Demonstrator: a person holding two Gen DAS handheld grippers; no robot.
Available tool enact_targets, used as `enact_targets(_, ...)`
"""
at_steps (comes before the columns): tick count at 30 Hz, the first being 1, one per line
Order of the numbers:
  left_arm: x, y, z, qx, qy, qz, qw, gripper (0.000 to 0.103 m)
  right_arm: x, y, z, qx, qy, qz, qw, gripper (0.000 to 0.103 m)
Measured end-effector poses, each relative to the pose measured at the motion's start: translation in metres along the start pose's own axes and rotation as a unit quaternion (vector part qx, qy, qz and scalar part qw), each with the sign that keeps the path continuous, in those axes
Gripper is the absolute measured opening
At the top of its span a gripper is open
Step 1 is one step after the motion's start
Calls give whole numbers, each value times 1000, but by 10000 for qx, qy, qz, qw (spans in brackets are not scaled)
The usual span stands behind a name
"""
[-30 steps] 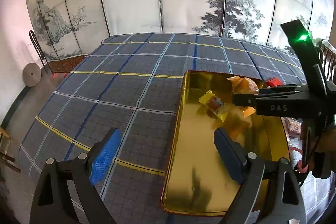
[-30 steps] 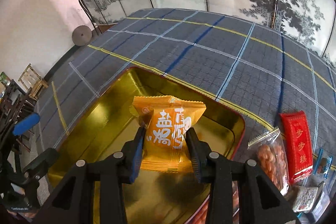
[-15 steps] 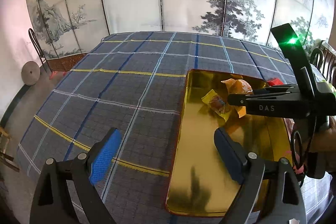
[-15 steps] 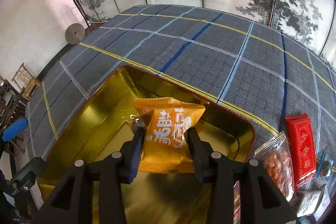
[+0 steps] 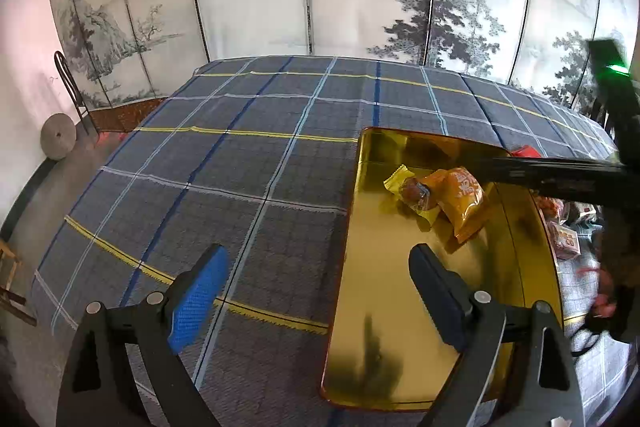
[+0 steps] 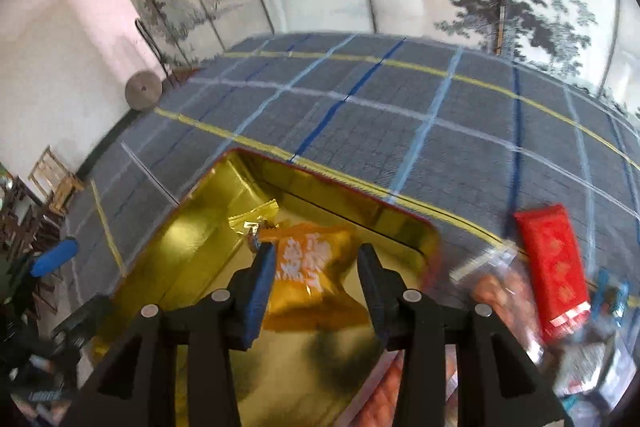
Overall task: Organize snacks
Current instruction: 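Carry the orange chip bag over the tin and release it with the right gripper, then grasp the blue candy with the left gripper while the right gripper grasps the peanut-cake packet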
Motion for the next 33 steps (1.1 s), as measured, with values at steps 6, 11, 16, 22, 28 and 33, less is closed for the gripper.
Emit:
enact_targets(6,-4,-1,0,-20,-42,-65,10000,90,-76,-51,-34,519,-233,-188,9982,43)
enact_targets(11,-9,-21,0,90,-22,-226,9997,90,-85,-68,-70,643,154,-280,9974,43)
enact_targets(16,-17,-35,0,375,-77,-253,9989,90,-75,-65,-79,94,201,-470,9986,43)
enact_targets(22,-17,-39,-1,424,-61,-265,9987,91,-55,-73,-72,-521,474,-671,9953,43)
enact_targets(28,-11,-42,-2,416,54,-271,9988,91,-37,-84,-63,-442,826,-205,9954,44)
enact_targets(33,-12,-44,-1,433,53,-277,9987,91,-26,-81,-67,-621,1145,2,9915,48)
Point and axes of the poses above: each gripper's, at about its wrist camera, not at the fingertips, and x roughly the way its jaws point, y to its left, z to its top, the point moved 3 cm from there along x, roughly the way its jaws point, and after that the axes turned 7 degrees about -y, right-handed, at the moved point
